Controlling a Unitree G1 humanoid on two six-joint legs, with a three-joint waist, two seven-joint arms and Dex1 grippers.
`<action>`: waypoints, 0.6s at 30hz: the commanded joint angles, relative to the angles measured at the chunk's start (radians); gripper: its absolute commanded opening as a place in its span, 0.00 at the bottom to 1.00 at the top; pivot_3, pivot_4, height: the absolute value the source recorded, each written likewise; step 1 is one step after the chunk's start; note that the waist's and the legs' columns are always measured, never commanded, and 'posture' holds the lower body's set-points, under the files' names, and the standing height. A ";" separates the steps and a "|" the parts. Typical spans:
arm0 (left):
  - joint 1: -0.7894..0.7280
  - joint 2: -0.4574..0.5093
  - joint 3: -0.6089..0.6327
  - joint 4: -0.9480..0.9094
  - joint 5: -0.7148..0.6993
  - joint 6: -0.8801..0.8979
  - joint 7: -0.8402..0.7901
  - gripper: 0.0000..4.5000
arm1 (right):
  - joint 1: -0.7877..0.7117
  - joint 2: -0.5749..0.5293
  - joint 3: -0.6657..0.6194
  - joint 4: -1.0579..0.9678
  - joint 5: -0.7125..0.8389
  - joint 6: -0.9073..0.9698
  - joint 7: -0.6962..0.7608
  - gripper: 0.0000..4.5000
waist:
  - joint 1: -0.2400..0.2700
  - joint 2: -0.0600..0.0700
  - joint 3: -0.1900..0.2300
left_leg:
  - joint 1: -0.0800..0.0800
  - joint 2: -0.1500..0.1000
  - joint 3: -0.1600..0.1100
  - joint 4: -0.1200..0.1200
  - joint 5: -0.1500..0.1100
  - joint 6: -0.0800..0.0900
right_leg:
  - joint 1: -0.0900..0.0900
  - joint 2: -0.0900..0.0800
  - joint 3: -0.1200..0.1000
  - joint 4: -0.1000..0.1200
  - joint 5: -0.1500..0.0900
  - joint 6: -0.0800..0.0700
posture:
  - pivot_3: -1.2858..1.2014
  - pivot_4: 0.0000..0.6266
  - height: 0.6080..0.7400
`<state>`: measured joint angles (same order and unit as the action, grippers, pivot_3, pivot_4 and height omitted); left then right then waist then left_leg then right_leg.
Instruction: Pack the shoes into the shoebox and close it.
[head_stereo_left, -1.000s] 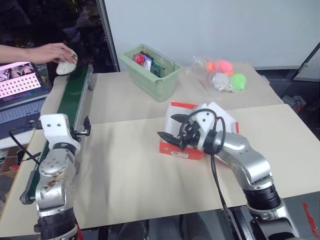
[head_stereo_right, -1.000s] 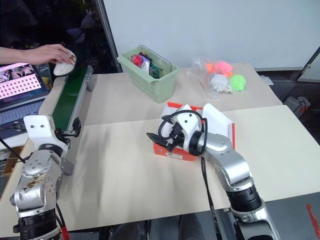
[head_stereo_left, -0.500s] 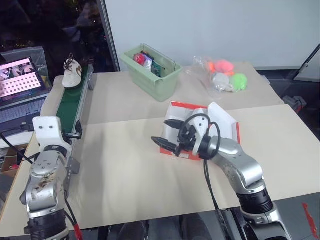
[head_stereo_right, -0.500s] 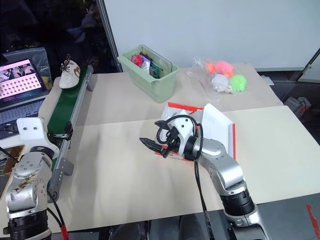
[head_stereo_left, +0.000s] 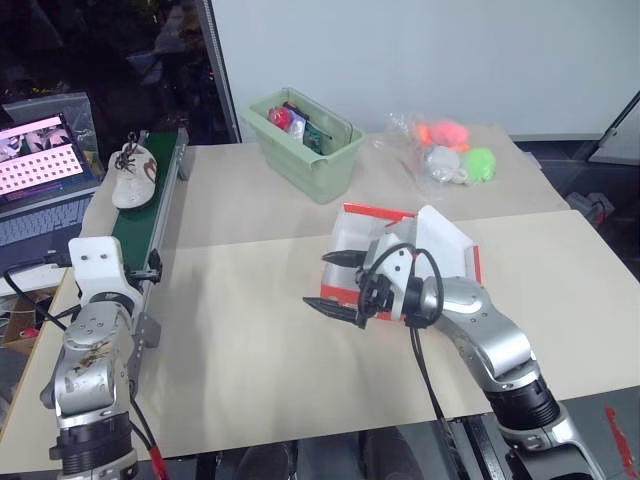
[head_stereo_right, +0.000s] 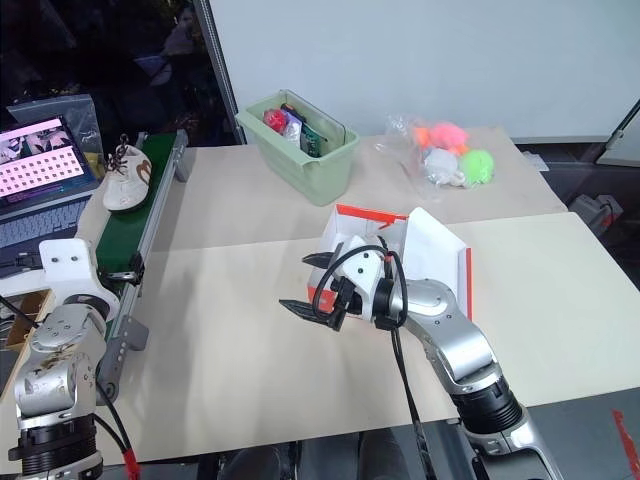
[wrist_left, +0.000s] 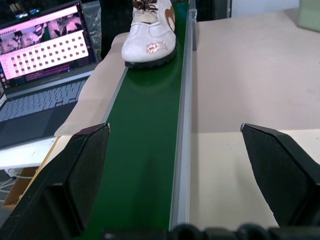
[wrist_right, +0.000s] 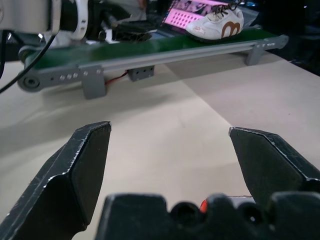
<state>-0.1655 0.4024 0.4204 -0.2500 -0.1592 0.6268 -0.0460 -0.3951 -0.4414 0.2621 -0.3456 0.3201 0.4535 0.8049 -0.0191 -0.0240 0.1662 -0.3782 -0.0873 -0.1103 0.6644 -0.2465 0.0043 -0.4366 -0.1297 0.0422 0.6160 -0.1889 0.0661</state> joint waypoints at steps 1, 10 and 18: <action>-0.019 0.031 0.029 -0.018 -0.006 0.040 0.000 1.00 | -0.002 0.001 -0.012 -0.035 0.009 -0.006 0.002 1.00 | 0.000 0.000 0.000 | 0.000 0.000 0.000 0.000 0.000 0.000 | 0.000 0.000 0.000 0.000 0.000 0.000 | 0.52 0.24 1.00; -0.063 0.171 0.039 0.009 -0.025 0.197 -0.084 1.00 | 0.006 0.003 -0.012 -0.033 0.006 0.001 -0.009 1.00 | -0.001 0.000 0.000 | 0.000 0.000 0.000 0.000 0.000 0.000 | 0.000 0.000 0.000 0.000 0.000 0.000 | 0.52 0.24 1.00; -0.122 0.263 0.064 0.075 -0.039 0.278 -0.125 1.00 | 0.008 0.004 -0.017 -0.034 0.007 0.004 -0.017 1.00 | 0.001 -0.001 0.000 | 0.000 0.000 -0.001 0.000 0.000 0.000 | -0.001 0.001 0.000 0.000 0.000 0.000 | 0.52 0.24 1.00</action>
<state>-0.2694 0.6419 0.4559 -0.1630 -0.1938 0.8997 -0.1665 -0.3833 -0.4413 0.2626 -0.3456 0.3193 0.4578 0.7936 -0.0185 -0.0247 0.1664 -0.3781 -0.0870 -0.1113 0.6643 -0.2468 0.0039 -0.4371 -0.1292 0.0420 0.6163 -0.1889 0.0662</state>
